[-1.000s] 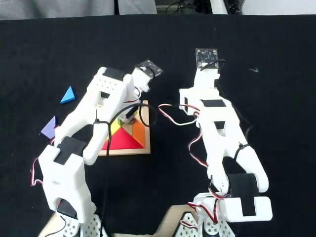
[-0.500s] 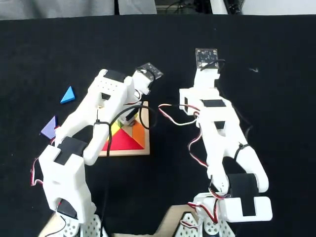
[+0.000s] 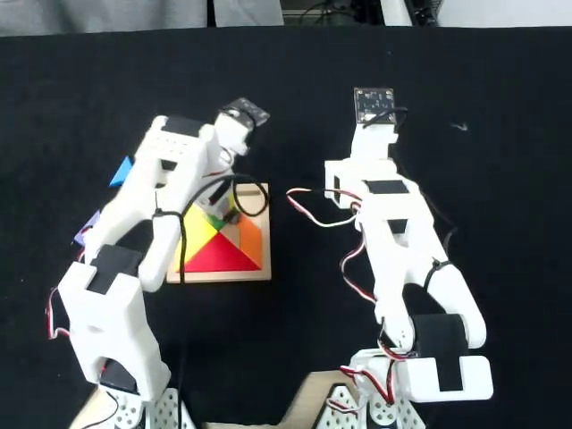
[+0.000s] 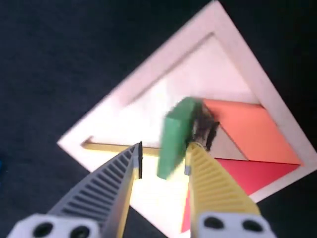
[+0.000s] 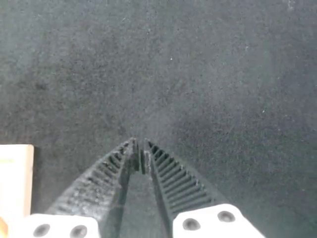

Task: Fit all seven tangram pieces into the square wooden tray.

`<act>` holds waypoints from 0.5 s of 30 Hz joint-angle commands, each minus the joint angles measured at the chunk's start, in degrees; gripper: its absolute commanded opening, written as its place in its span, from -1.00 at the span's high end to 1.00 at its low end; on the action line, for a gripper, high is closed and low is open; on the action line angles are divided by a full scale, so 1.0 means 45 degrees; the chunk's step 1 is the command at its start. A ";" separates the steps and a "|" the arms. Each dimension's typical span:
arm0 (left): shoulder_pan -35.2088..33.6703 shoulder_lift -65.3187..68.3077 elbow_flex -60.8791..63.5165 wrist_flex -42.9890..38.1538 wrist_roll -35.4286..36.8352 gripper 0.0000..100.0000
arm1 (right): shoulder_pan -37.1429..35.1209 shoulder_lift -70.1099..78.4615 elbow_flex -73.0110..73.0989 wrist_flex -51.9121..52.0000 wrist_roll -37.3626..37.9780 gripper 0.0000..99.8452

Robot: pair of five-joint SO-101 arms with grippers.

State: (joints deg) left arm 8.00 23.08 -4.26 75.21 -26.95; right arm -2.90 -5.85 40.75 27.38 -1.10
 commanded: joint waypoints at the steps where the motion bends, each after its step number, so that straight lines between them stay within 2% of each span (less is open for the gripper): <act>1: -0.0186 -0.0684 -0.1006 -0.0117 -0.0567 0.68 | -0.0098 -0.0615 -0.0029 -0.0195 0.0117 0.96; 9: -0.0772 -0.0664 -0.1944 -0.0156 -0.0645 0.68 | -0.0098 -0.0615 -0.0029 -0.0195 0.0117 0.96; 15: -0.1905 0.0449 -0.1905 -0.1426 -0.0645 0.68 | -0.0098 -0.0615 -0.0029 -0.0195 0.0117 0.96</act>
State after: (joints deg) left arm 1.05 24.31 -9.71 70.55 -29.49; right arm -2.90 -5.85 40.75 27.38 -1.10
